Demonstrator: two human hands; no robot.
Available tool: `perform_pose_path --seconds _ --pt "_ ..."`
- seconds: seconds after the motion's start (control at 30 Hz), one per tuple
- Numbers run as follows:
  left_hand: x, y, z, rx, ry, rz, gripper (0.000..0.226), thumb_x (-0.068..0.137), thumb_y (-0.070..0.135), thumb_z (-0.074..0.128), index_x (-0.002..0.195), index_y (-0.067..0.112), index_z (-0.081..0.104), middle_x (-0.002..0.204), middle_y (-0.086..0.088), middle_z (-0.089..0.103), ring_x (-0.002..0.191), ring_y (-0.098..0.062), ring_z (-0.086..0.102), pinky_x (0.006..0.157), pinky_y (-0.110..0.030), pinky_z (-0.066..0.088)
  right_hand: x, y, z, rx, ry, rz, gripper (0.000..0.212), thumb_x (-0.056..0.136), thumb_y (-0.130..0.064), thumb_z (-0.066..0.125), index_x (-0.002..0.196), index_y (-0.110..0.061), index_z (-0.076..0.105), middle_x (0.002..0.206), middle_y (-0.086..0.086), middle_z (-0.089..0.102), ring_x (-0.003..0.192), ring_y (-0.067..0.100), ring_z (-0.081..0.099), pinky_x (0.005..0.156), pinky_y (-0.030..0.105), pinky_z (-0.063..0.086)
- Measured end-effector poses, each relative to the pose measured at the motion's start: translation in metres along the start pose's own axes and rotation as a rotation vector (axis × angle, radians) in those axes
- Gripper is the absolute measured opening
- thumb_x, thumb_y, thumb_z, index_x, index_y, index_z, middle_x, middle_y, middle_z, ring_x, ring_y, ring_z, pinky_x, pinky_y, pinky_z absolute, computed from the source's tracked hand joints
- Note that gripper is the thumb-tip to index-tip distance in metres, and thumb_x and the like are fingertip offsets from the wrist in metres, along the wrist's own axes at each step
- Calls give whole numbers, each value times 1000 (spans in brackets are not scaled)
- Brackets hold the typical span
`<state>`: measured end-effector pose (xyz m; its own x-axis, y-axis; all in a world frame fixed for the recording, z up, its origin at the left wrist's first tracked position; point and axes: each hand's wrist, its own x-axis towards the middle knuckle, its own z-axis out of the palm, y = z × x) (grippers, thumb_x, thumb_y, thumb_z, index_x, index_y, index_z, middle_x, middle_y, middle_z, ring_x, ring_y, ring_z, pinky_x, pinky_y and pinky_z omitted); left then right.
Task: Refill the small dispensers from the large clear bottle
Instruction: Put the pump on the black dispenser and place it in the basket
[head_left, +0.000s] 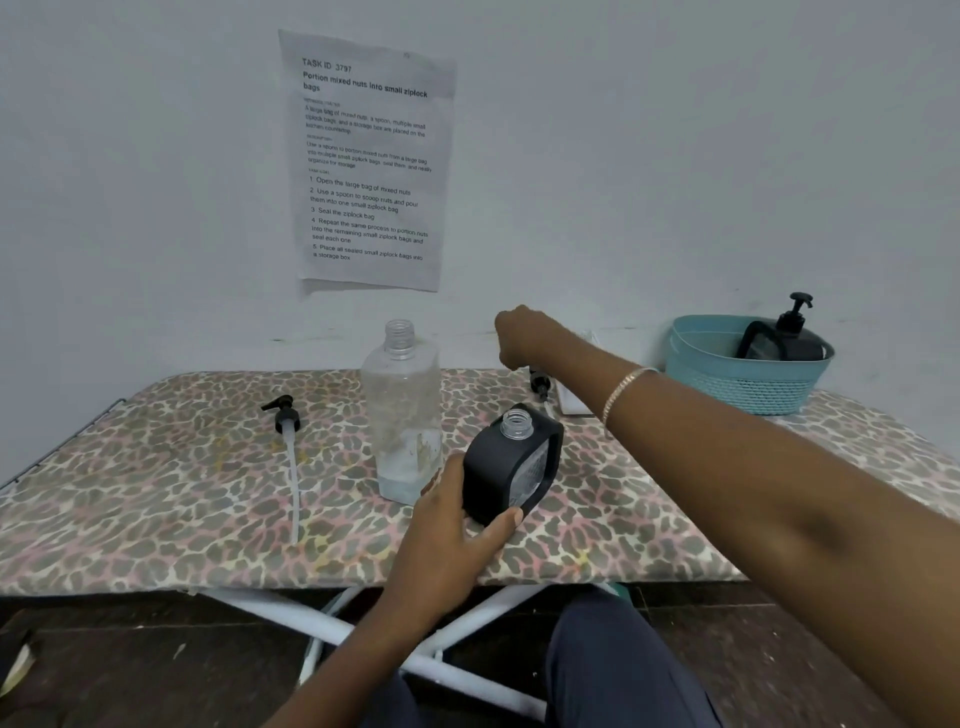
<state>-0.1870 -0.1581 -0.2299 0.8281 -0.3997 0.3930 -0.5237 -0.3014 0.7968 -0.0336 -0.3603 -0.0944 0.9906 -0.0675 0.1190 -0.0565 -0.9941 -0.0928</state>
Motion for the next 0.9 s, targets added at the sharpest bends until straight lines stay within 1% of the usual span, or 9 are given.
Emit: perform_pose_path --seconds 0.1,0.17,0.2,0.27,0.37,0.6,0.7,0.77,0.9 --pt "-1 1 0 -13 -10 -8 38 92 52 73 121 48 49 113 17 70 106 -8 70 88 -42 61 18 -3 24 -85 -53 -10 21 88 9 55 74 -5 49 90 11 56 81 31 60 69 34 46" --pt "-1 1 0 -22 -12 -16 37 92 53 73 120 43 50 111 14 70 104 -12 71 87 -46 60 25 -3 35 -125 -85 -10 14 92 7 52 92 0 63 100 12 60 97 34 67 74 35 46" --pt "-1 0 0 -27 -14 -20 37 92 53 73 120 41 51 110 13 71 103 -13 71 87 -46 60 28 -2 40 -139 -86 -3 22 95 6 50 106 0 68 107 12 64 105 34 68 75 36 46" --pt "-1 0 1 -30 -15 -22 38 92 53 72 121 40 51 109 13 71 102 -12 71 86 -45 60 31 0 47 -158 -80 12 31 99 3 46 120 -2 69 123 14 69 115 33 68 81 37 49" --pt "-1 2 1 -31 -13 -28 37 92 51 73 121 41 51 110 15 71 103 -10 71 86 -43 60 30 2 49 -151 -79 45 35 102 -1 42 125 -3 68 132 15 67 123 34 65 91 37 52" --pt "-1 7 -2 -24 -13 -27 42 92 46 73 127 39 51 114 13 71 107 -12 70 90 -44 59 22 4 47 -136 -99 119 37 104 -2 41 130 -2 66 136 16 64 126 36 64 103 43 56" --pt "-2 9 -1 -23 -8 -21 41 93 44 73 126 39 51 113 14 71 106 -12 70 90 -44 59 21 3 42 -104 -75 128 37 103 -3 42 131 -2 66 137 15 64 126 36 63 102 42 56" --pt "-2 7 -2 -21 -9 -19 41 93 43 73 127 39 51 113 14 71 106 -13 70 89 -45 59 20 3 42 -107 -47 103 35 102 -3 43 128 -3 67 132 15 67 122 35 66 93 37 55" --pt "-3 8 -2 -24 -10 -23 39 94 42 73 126 41 51 114 13 71 106 -14 71 89 -47 59 16 -5 20 -103 17 27 17 94 1 51 106 -6 62 106 13 63 96 34 67 73 36 45"
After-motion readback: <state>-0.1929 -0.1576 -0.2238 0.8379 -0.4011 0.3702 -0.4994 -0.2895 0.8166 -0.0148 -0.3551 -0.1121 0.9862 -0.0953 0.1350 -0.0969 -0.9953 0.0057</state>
